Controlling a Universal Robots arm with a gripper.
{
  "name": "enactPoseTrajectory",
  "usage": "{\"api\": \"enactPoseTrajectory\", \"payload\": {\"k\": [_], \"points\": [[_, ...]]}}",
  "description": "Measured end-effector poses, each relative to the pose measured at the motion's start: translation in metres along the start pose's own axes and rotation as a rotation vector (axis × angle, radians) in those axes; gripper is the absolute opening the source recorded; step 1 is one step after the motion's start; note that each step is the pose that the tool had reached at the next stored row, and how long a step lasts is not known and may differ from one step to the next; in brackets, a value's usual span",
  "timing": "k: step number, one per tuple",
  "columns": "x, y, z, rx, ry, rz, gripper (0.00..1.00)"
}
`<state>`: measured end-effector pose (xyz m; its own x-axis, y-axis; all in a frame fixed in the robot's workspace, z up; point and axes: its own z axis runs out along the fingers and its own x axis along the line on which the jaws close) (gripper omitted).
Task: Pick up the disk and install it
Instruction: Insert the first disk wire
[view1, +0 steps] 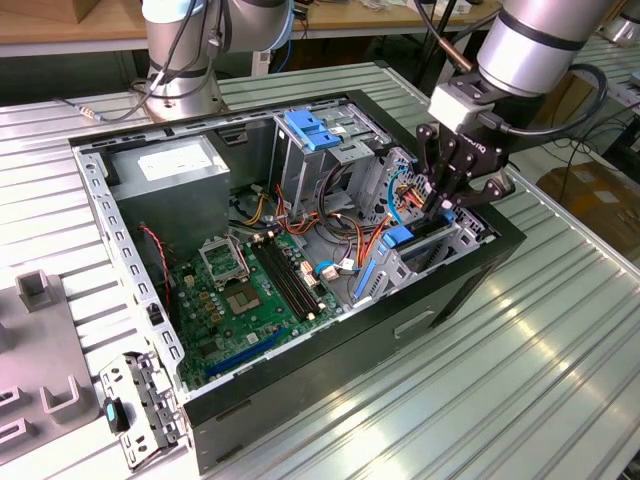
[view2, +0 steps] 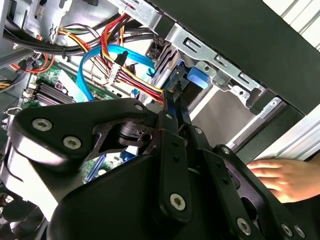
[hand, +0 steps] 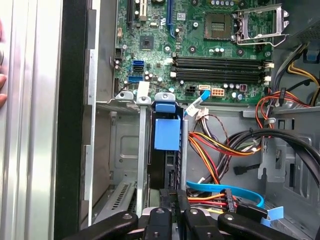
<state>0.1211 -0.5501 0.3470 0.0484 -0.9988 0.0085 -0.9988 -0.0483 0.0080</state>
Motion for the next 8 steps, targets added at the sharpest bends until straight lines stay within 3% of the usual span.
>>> {"api": "enactPoseTrajectory", "payload": {"k": [4, 8], "points": [[0.0000, -0.0027, 0.0011, -0.0078, -0.0005, 0.001, 0.16], [0.0001, -0.0037, 0.0010, -0.0081, -0.0004, 0.001, 0.16]]}}
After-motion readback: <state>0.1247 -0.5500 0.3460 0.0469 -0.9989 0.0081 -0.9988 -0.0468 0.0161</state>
